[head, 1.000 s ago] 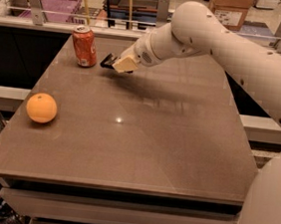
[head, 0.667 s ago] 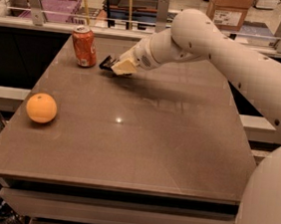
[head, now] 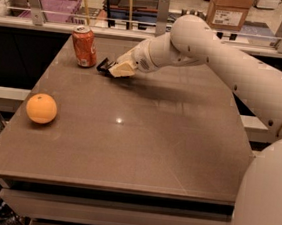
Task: Move rxbar chocolate near coke can
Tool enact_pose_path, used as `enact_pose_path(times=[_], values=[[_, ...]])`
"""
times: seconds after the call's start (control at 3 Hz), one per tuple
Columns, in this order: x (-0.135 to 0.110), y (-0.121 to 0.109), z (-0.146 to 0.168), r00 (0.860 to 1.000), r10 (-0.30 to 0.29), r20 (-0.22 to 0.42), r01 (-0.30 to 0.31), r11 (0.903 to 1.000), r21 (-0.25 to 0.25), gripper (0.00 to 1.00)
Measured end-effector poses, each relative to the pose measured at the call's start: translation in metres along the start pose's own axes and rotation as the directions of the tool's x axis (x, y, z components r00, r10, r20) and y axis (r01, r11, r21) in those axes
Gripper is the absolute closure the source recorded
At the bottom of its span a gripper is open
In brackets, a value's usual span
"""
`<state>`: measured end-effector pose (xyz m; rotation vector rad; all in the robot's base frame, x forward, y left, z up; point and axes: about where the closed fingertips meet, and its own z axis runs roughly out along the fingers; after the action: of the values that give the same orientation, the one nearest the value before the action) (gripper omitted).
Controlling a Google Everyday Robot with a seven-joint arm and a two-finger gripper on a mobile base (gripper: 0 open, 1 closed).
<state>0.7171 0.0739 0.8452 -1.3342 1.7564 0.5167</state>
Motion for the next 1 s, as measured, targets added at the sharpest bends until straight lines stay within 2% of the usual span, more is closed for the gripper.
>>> enact_pose_path(times=[1.0], values=[[-0.0006, 0.0045, 0.0069, 1.000, -0.001, 0.000, 0.001, 0.9999, -0.013, 0.12]])
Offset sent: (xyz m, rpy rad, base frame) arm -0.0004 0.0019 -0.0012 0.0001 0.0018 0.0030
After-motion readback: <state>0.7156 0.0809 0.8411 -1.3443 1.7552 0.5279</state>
